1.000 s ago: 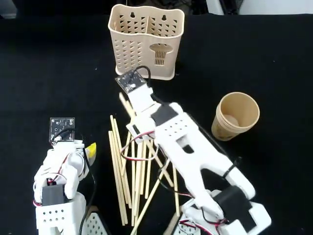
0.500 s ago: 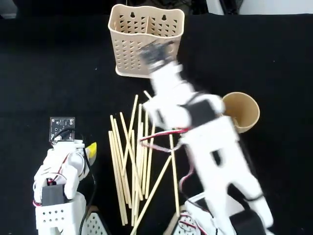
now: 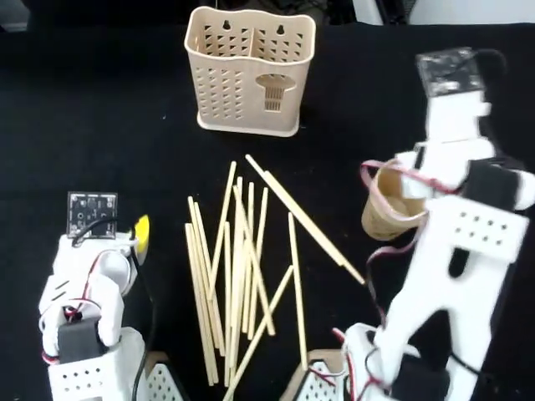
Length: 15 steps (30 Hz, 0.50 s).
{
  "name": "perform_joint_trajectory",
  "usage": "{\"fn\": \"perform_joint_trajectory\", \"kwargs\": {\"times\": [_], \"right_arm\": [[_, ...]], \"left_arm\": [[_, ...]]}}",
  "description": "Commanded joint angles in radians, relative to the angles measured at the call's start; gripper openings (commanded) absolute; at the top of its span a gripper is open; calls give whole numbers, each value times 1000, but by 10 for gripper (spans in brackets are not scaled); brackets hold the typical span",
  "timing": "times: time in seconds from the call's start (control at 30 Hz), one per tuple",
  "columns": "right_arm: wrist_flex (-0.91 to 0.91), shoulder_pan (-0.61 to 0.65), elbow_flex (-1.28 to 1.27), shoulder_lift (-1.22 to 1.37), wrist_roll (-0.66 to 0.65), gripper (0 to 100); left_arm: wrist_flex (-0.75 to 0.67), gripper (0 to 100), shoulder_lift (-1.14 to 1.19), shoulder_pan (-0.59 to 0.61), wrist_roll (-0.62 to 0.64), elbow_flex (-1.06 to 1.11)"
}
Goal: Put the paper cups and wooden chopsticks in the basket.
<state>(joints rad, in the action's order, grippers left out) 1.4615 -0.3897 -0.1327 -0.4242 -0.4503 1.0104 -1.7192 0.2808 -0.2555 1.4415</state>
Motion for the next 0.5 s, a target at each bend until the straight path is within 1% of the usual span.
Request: {"fn": "perform_joint_trajectory", "kwargs": {"times": [0.0, 0.13, 0.27, 0.47], "right_arm": [[-40, -71, 82, 81, -35, 229], [-41, -78, 122, 182, -81, 210], [-40, -84, 150, 248, -118, 210], [-41, -95, 148, 338, -175, 209]], "left_arm": [[-17, 274, 152, 10, -5, -170], [-12, 274, 411, 4, 2, -351], [-11, 274, 603, 4, 2, -472], [-11, 274, 692, 2, 3, -544]]}}
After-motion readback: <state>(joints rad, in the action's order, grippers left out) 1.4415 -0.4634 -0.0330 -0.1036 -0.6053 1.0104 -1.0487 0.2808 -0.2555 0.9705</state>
